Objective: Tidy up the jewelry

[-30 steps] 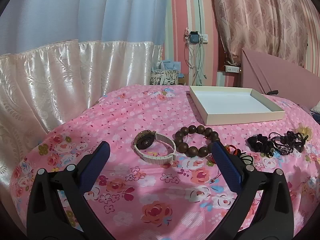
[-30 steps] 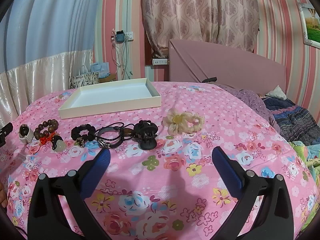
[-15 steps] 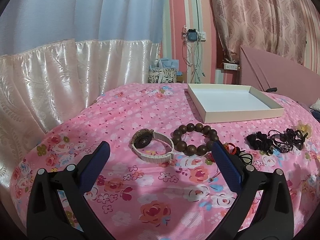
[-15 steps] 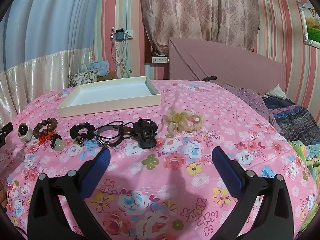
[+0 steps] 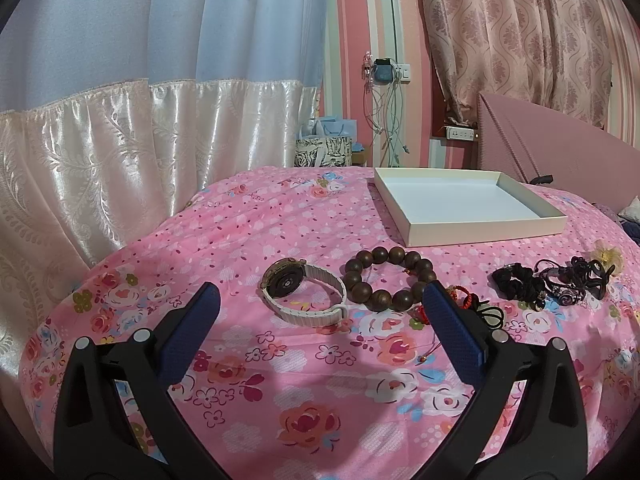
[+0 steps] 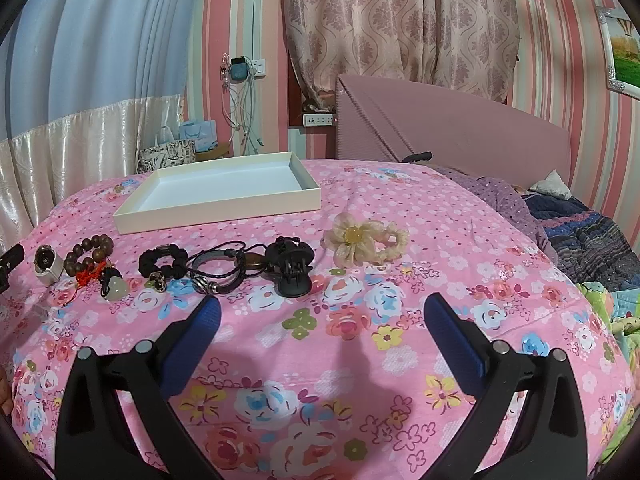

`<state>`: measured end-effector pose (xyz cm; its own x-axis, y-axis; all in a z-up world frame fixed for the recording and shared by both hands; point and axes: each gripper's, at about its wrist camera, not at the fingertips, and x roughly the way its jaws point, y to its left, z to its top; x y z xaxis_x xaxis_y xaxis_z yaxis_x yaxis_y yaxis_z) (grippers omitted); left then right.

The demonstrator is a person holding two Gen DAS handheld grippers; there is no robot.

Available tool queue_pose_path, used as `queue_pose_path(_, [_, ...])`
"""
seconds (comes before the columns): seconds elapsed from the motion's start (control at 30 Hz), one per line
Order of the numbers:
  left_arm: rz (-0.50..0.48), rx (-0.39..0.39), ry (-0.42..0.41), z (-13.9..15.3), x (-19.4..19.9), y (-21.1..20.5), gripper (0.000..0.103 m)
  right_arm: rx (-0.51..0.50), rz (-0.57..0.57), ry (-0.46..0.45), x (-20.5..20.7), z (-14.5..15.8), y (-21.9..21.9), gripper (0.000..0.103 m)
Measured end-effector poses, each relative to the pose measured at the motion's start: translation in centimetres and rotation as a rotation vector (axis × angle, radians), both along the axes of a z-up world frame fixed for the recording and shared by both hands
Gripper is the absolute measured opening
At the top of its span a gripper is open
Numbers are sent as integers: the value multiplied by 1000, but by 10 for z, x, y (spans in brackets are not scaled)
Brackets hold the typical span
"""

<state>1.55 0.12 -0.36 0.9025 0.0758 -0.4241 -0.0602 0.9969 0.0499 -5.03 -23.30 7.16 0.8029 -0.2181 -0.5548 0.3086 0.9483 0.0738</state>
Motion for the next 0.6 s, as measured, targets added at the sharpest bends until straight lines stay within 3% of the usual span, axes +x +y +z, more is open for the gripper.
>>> queue_pose_path(0.6, [-9,18,0,0,0,-5,100,0,-4,-27,-3,2,1,101])
